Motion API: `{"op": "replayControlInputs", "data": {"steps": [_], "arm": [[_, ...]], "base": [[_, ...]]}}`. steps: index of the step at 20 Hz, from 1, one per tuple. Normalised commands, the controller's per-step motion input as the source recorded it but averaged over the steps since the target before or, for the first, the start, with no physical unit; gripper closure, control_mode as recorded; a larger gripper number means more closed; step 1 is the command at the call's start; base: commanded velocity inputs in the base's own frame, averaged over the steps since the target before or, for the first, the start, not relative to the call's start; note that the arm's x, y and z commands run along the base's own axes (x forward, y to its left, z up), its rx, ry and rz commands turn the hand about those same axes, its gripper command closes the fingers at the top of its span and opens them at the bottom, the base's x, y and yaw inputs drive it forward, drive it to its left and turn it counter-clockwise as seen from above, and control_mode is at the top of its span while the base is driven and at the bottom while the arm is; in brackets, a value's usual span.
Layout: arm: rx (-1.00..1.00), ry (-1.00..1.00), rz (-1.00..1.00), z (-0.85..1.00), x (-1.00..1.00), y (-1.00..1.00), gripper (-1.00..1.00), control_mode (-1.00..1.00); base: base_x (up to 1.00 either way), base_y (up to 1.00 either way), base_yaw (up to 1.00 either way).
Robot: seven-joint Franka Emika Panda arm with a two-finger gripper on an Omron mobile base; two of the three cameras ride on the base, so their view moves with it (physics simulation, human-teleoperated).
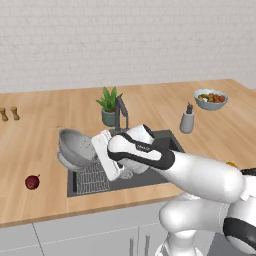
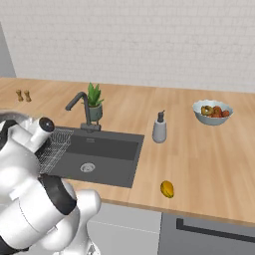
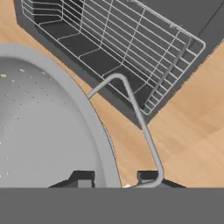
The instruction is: Put the colander in the sink, put the pear, mango in the colander, and turn on the sink faucet and pour water over the colander.
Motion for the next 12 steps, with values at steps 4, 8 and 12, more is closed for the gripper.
{"op": "replayControlInputs", "data": {"steps": [4,8,12], "arm": [[-0.19,0.22,0.0,0.11,-0.4,-0.34,1.0,-1.0],[-0.29,0.0,0.0,0.13,-0.31,-0.38,1.0,-1.0],[-0.26,0.0,0.0,0.11,-0.13,-0.48,1.0,-1.0]], "base": [[0.0,0.0,0.0],[0.0,0.0,0.0],[0.0,0.0,0.0]]}}
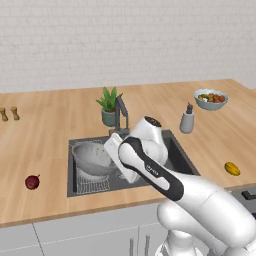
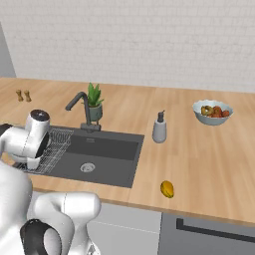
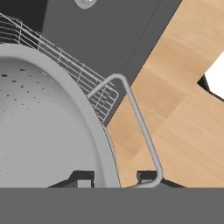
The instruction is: Put the colander in the sink, put the pear, mango in the colander, and turn on the sink faucet and pour water over the colander.
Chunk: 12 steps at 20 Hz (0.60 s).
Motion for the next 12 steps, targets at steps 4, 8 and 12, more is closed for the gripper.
{"op": "replayControlInputs", "data": {"steps": [4,8,12], "arm": [[-0.2,0.0,0.0,0.01,-0.04,-0.67,1.0,-1.0],[-0.11,0.0,0.0,0.02,0.0,-0.74,1.0,-1.0],[-0.01,0.0,0.03,0.01,0.0,-0.81,1.0,-1.0]], "base": [[0.0,0.0,0.0],[0.0,0.0,0.0],[0.0,0.0,0.0]]}}
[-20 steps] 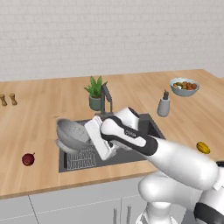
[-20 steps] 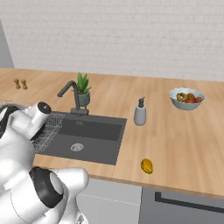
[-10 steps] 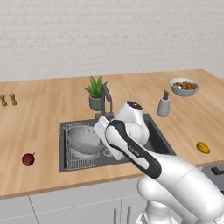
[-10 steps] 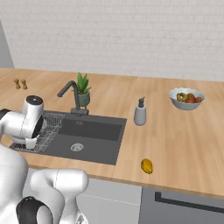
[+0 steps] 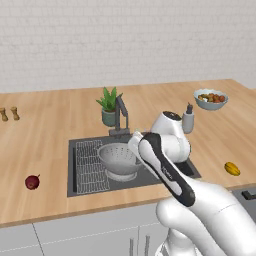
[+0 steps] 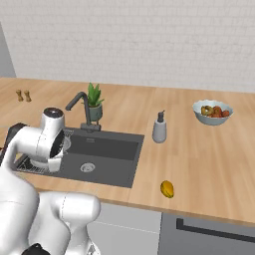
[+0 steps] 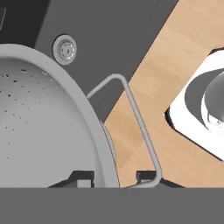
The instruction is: Put the colander in the sink, put the pear, mango in the colander, and turn on the sink faucet and pour water over the colander.
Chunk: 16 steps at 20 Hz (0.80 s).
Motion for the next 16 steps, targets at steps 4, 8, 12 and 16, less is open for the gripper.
{"op": "replayControlInputs", "data": {"steps": [4,8,12,16], "arm": [[0.0,0.0,0.05,0.0,0.01,-0.85,1.0,-1.0],[0.0,0.0,0.06,0.0,0.08,-0.81,1.0,-1.0],[0.0,0.0,0.07,0.0,0.35,-0.62,1.0,-1.0],[0.0,0.0,0.14,0.0,0.61,-0.34,1.0,-1.0]], "base": [[0.0,0.0,0.0],[0.0,0.0,0.0],[0.0,0.0,0.0],[0.0,0.0,0.0]]}}
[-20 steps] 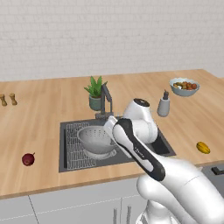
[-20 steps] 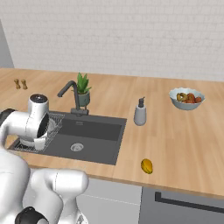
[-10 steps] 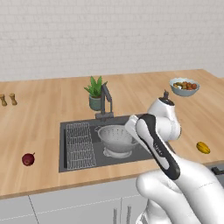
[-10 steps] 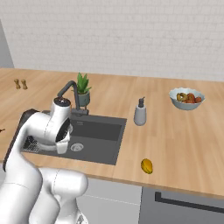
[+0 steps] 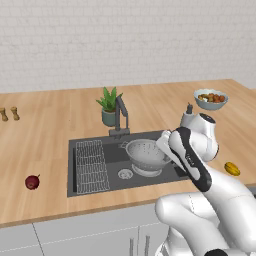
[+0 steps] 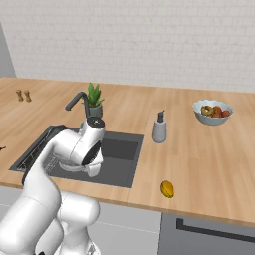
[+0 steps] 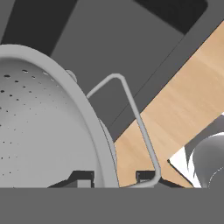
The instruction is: Put the colander in the sink, put the pear, mango in the colander, and turn on the sink faucet and pour water over the colander.
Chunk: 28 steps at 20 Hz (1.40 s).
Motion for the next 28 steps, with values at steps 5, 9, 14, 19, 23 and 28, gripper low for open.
{"op": "replayControlInputs", "data": {"steps": [5,9,14,19,23,28], "arm": [[0.0,0.0,0.23,-0.09,0.76,-0.04,1.0,-1.0],[-0.08,0.02,0.25,-0.24,0.7,0.0,1.0,-1.0],[-0.08,0.04,0.21,-0.24,0.72,0.0,1.0,-1.0],[-0.01,0.01,0.1,-0.25,0.67,0.03,1.0,-1.0],[0.0,0.0,0.06,-0.34,0.46,0.04,1.0,-1.0],[-0.02,0.0,0.03,-0.46,0.25,0.16,1.0,-1.0]], "base": [[0.0,0.0,0.0],[0.0,0.0,0.0],[0.0,0.0,0.0],[0.0,0.0,0.0],[0.0,0.0,0.0],[0.0,0.0,0.0]]}}
